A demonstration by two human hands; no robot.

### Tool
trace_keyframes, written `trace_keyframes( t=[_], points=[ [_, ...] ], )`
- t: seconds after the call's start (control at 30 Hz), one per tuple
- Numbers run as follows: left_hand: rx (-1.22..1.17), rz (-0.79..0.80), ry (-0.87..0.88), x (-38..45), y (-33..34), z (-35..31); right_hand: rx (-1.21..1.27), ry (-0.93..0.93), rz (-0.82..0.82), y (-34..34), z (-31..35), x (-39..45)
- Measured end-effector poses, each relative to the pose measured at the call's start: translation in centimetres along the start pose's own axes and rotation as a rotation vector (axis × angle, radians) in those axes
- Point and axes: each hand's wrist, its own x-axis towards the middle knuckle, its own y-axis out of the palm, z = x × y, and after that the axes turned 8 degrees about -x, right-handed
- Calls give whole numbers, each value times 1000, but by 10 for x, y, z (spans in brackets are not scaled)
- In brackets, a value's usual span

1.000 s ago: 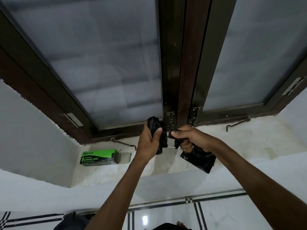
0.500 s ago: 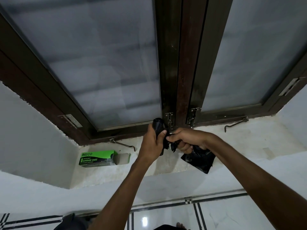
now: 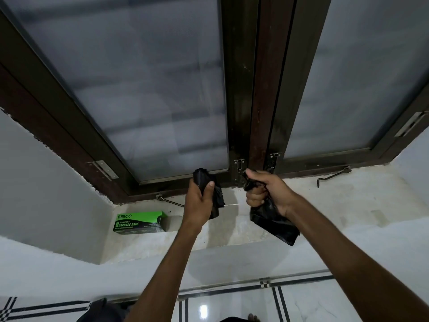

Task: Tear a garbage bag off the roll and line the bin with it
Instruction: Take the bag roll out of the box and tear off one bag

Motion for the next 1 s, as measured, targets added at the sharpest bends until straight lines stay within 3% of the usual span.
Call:
trace_keyframes(
  t=[0.13, 0.3, 0.6, 0.7, 0.9, 1.0],
  points=[
    [50, -19, 36, 0, -6, 6, 203, -177, -252, 4, -19, 5],
    [122, -14, 81, 0, -6, 12, 194, -179, -482, 2, -29, 10],
    [319, 64, 202, -5, -3, 5, -468, -263, -524, 13, -22, 13],
    [315, 63, 216, -5, -5, 4, -476, -265, -545, 17, -18, 12],
    [287, 48, 158, -3, -6, 3, -243, -270, -609, 4, -13, 12],
    [310, 81, 157, -7, -2, 1, -277, -283, -666, 6, -19, 15]
  ],
)
